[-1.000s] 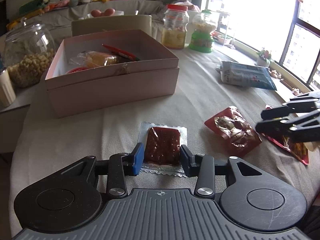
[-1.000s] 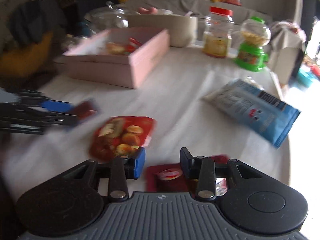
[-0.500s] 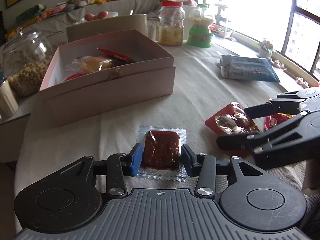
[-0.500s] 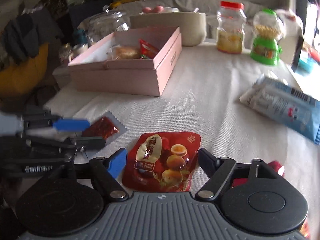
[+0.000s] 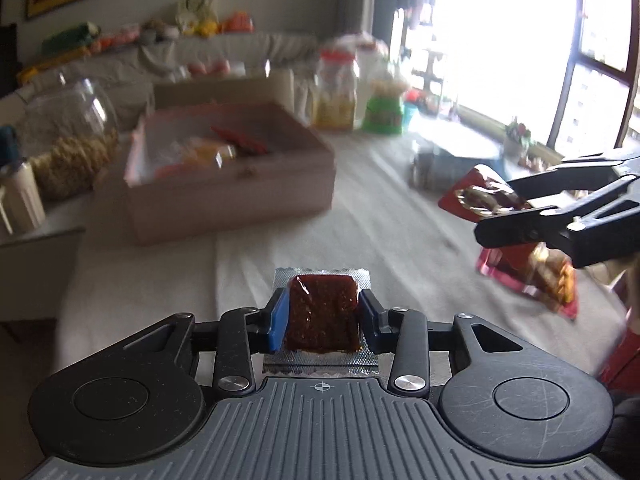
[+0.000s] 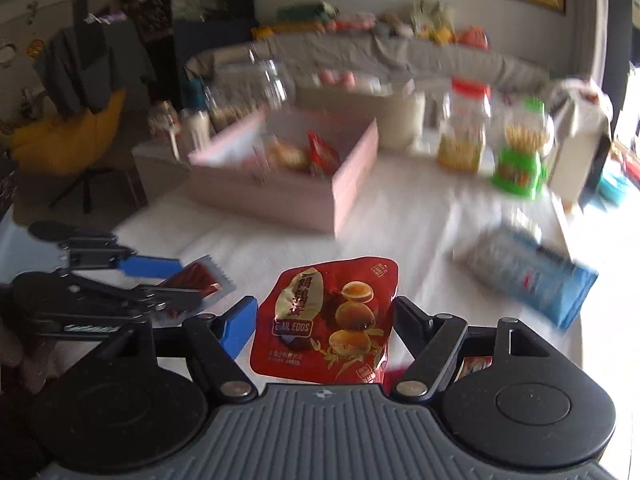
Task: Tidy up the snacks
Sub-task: 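Carry the brown packet with the left tool while the right tool carries the egg bag, then drop the brown packet into the pink box while the right tool releases the egg bag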
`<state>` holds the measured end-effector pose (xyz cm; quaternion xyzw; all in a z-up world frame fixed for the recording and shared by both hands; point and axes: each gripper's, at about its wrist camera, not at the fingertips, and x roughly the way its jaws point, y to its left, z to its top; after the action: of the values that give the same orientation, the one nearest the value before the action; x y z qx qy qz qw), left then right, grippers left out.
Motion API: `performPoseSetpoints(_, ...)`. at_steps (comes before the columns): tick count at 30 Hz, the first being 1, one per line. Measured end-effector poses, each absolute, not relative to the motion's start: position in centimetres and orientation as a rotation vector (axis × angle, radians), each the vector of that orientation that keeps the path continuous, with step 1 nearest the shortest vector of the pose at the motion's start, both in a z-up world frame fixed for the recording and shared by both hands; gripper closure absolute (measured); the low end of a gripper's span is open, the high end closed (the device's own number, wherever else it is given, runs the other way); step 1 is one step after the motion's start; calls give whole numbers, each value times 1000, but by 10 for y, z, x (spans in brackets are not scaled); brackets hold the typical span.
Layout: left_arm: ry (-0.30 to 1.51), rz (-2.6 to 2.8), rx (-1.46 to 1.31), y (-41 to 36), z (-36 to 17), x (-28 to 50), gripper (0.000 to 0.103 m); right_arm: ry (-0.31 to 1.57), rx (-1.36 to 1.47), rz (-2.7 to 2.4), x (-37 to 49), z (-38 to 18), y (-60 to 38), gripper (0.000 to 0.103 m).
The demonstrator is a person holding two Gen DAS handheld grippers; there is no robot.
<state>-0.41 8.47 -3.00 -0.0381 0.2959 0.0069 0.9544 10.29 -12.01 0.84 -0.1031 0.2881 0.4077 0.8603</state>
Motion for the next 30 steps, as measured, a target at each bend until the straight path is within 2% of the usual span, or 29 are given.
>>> performPoseSetpoints(6,300,101,9,119,79,-19,60,346,-91,872,113,100,-115,28)
performPoseSetpoints(11,272,131,-108,167,122,43,60,261,-11,818,159,151,-76,28)
performPoseSetpoints(16,385,141,-209,205,98,125,60,367,-53,812,201,140,-24,28)
performPoseSetpoints(24,521,79,-460,266,21,197,60,530,-232,877,226,51,50,28)
performPoseSetpoints(27,694,114,-355,267,1,230,61,605,-235,896,236,21,73,28)
performPoseSetpoints(30,663,96,-360,271,-1,231,65,736,-251,952,247,-1,92,28)
